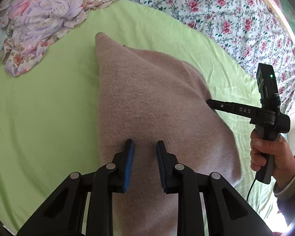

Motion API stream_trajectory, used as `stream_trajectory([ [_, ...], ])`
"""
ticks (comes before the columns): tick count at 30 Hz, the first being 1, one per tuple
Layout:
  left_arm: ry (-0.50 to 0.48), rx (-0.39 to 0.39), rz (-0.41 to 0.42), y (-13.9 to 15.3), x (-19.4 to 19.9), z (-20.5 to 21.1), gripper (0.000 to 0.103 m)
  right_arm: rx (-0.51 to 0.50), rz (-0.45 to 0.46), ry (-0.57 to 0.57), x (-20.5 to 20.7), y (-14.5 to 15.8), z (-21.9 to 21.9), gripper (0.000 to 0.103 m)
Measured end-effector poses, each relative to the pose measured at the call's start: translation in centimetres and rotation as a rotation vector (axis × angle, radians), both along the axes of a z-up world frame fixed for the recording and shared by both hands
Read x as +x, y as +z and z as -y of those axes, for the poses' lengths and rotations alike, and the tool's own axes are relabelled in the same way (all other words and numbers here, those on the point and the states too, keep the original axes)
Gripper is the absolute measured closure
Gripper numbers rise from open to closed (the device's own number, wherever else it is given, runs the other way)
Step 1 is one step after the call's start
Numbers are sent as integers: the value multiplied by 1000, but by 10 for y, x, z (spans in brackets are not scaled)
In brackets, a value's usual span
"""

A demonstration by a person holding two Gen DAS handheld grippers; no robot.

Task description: Fold small clothes

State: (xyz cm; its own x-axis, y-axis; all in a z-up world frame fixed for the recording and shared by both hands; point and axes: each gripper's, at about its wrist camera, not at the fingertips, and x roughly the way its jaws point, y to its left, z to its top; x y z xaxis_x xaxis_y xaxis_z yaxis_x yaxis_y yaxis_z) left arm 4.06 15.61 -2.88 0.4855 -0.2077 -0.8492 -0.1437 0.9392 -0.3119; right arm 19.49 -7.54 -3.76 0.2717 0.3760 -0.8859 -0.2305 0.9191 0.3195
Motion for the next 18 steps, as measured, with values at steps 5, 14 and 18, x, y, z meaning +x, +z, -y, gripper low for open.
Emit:
stream_trajectory([
  [5, -13, -49, 11, 15, -36, 3, 77, 103, 77, 25, -43, 51, -4, 95],
  [14, -36, -31, -103, -31, -83, 13, 77, 16, -70, 118, -101, -8, -10, 103],
  [18, -23, -21, -89, -33, -86, 15, 77, 25, -52, 98, -109, -2, -6, 103],
])
